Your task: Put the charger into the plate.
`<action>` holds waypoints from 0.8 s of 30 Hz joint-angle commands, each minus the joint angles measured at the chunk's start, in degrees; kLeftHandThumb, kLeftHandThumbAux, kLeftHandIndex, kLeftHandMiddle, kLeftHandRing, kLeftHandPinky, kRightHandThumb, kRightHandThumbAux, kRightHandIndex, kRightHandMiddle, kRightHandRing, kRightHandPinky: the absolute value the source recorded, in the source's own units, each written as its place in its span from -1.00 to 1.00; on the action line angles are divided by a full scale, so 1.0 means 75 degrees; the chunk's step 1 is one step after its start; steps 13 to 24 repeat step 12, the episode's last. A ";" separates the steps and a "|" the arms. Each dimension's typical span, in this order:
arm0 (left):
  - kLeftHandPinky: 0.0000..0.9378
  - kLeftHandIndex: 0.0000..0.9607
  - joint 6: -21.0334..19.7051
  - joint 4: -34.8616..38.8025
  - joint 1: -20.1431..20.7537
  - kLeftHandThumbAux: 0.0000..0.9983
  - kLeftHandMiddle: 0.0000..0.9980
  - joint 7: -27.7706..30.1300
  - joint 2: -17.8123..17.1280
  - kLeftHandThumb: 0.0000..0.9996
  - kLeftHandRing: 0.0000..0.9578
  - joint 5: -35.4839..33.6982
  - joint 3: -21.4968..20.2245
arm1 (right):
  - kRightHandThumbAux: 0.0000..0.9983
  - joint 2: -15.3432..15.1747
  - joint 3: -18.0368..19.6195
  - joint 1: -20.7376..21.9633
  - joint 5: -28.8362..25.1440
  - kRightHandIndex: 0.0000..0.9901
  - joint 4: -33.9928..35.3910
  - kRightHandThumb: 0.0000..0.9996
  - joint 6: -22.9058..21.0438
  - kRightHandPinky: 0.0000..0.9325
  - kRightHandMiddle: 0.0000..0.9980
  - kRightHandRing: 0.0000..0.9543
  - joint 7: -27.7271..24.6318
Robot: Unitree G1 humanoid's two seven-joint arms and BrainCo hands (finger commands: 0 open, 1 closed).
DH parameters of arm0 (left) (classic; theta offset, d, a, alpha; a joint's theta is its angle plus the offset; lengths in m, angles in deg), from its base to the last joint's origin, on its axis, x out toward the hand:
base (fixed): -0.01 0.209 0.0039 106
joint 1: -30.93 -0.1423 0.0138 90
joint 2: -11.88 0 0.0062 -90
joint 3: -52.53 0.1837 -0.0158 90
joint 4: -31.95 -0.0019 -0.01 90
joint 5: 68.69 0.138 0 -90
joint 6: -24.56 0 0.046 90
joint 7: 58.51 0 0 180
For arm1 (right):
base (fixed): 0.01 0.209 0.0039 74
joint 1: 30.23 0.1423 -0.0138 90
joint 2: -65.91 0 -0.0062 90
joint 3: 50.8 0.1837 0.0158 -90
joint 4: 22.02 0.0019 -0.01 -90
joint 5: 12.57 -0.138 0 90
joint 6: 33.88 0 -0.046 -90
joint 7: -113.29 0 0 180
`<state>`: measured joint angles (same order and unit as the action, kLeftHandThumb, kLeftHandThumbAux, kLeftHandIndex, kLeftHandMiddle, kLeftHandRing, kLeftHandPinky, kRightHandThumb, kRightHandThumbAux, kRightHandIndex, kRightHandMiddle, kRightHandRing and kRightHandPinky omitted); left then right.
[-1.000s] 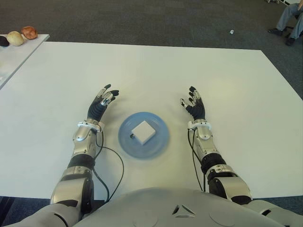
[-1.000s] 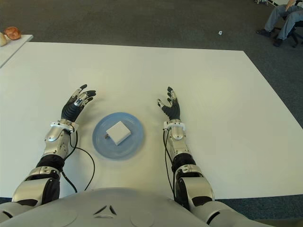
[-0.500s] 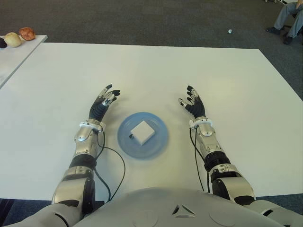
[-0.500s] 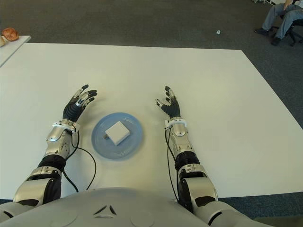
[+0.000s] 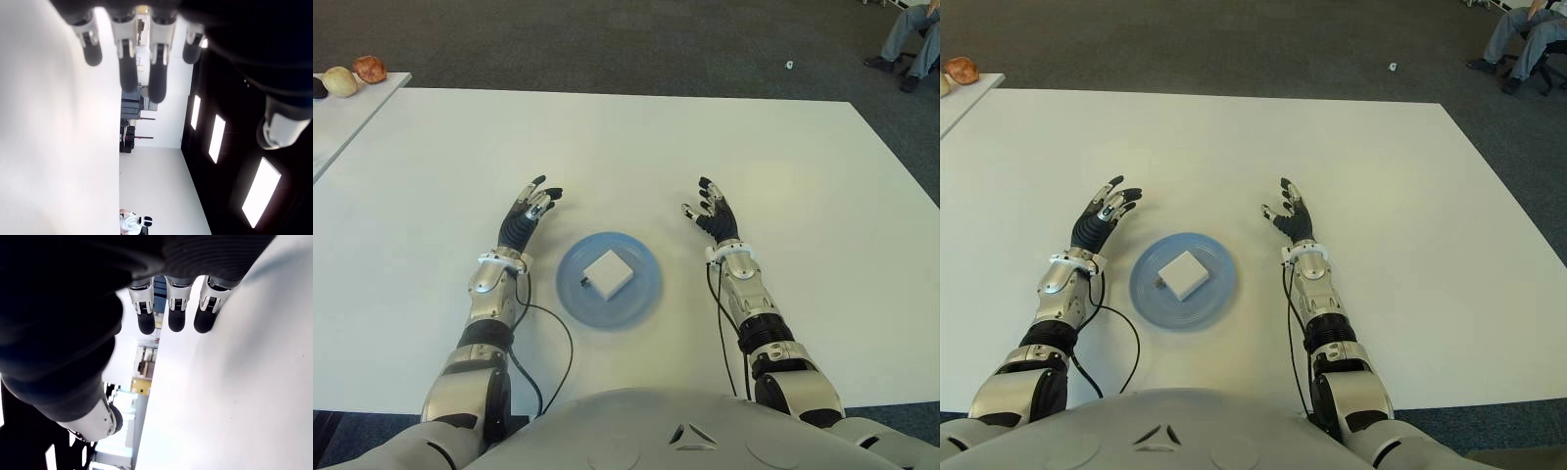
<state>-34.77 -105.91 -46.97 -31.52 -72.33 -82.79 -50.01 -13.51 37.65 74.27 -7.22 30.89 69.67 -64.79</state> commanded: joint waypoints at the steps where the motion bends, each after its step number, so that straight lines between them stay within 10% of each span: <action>1: -0.84 -0.84 -0.0003 -0.0102 -0.0007 -0.07 -0.48 -0.0059 0.0064 -1.00 -0.58 0.0044 0.0000 | 0.71 0.0087 -0.0100 -0.0454 0.0012 -1.00 -0.0230 -1.00 -0.0569 -0.88 -1.00 -1.00 -0.0176; 24: -0.85 -0.85 0.0020 -0.0068 -0.0044 -0.02 -0.55 -0.0020 0.0021 -1.00 -0.63 0.0059 0.0009 | 0.78 0.0187 -0.0032 -0.0603 -0.0102 -1.00 0.0111 -1.00 -0.0665 -0.87 -1.00 -1.00 -0.0167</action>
